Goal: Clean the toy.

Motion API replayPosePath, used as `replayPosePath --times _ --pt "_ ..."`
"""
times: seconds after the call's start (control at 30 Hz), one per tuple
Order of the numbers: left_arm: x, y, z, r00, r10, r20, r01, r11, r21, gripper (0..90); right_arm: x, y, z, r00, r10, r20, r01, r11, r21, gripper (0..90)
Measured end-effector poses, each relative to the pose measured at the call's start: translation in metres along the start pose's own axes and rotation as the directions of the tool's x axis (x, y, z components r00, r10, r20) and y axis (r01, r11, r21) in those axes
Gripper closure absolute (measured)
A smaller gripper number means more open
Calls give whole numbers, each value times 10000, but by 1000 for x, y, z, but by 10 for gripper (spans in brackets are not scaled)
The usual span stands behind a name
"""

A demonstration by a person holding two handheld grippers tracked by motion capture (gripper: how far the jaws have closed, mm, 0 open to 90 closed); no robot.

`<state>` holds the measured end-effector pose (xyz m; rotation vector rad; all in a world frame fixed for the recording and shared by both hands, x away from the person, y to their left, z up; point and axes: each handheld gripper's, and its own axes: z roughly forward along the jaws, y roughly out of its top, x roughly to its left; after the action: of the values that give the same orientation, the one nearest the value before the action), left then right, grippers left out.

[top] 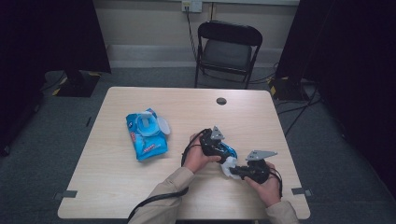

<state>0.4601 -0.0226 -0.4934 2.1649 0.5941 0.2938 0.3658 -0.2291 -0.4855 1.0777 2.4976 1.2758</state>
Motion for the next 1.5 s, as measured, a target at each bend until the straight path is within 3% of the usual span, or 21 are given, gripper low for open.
replayPosePath --times 0.23,0.33,0.47,0.67,0.77,0.97,1.2,1.5 --pt "0 0 0 10000 12 9 -12 10000 19 46 -27 5 -31 9947 852 574 -790 9916 -1029 872" --pt "0 0 0 10000 46 33 -46 10000 -32 46 -40 9 -35 9878 1139 1062 -1020 9886 -1109 872" --pt "0 1 0 9999 103 24 -103 9999 71 46 -51 12 -30 9782 1465 1472 -1309 9852 -1106 872" --pt "0 0 0 9999 113 56 -113 9999 38 46 -60 13 -8 9641 1708 2033 -1575 9843 -798 871" --pt "0 0 0 9999 115 66 -115 9999 41 45 -62 10 2 9597 1887 2081 -1768 9814 -745 871" --pt "0 1 0 9999 121 86 -122 9999 87 45 -60 5 17 9621 1837 2014 -1760 9828 -556 870" --pt "-1 1 0 10000 62 65 -62 10000 33 45 -54 6 19 9718 1535 1791 -1483 9880 -421 870" --pt "-1 1 0 9999 105 57 -105 9999 60 45 -48 1 16 9768 1448 1576 -1394 9892 -453 871"
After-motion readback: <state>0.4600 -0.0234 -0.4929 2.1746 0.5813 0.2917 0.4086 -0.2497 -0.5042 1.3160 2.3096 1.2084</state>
